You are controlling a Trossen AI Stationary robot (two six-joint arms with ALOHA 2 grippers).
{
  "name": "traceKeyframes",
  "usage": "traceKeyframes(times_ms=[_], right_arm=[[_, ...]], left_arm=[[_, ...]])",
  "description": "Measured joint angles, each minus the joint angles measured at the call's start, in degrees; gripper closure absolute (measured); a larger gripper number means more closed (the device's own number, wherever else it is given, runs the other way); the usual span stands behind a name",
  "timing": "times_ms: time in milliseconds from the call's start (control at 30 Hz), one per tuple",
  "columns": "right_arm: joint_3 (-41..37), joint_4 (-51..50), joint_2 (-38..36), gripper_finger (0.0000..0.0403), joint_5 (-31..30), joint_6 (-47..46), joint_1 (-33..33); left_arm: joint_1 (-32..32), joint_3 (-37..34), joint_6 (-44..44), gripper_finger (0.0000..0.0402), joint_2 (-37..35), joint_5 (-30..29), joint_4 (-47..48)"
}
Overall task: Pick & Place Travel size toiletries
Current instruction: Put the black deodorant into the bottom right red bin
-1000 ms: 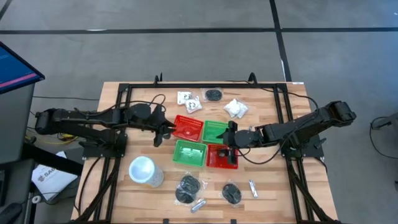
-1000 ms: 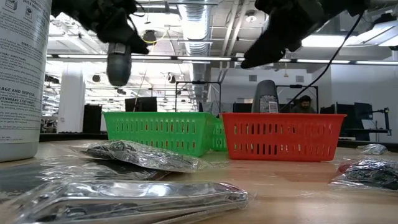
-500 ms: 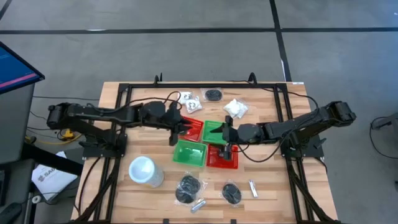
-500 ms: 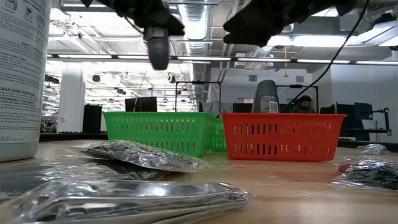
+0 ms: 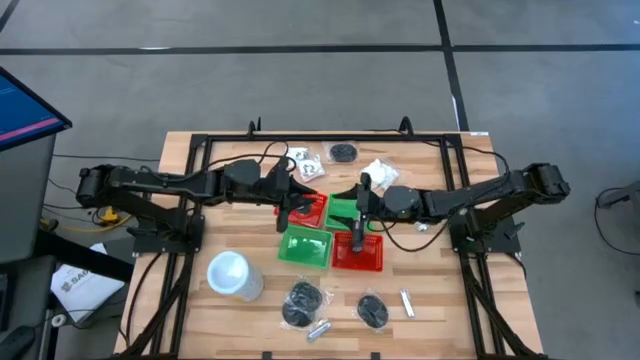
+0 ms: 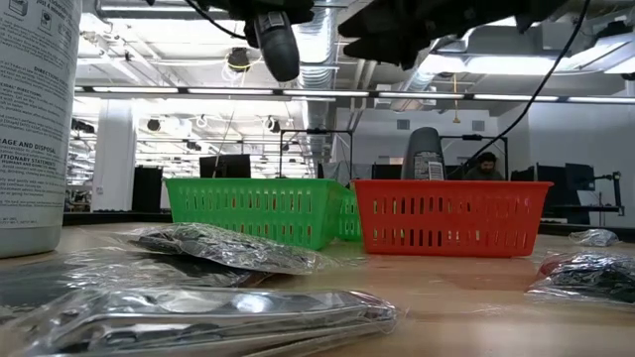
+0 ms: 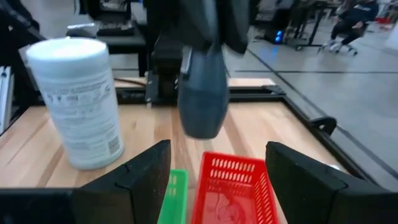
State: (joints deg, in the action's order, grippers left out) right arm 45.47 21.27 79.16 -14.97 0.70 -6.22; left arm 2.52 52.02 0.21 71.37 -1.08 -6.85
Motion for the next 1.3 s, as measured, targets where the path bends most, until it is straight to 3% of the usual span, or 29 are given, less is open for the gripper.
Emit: traceKeyframes(times_ms=[400,1300], right_arm=[[0.09,12.84,5.75,0.0154,4.71,1.43,2.3],[3.22,13.54,6.45,0.0154,10.59,0.81,4.1]], left_arm=[[0.01,-0.05,0.13,0.0329,0.0,0.02,-1.99],[-1.07,-0.12,2.6,0.0329,0.0,0.02,-3.75]])
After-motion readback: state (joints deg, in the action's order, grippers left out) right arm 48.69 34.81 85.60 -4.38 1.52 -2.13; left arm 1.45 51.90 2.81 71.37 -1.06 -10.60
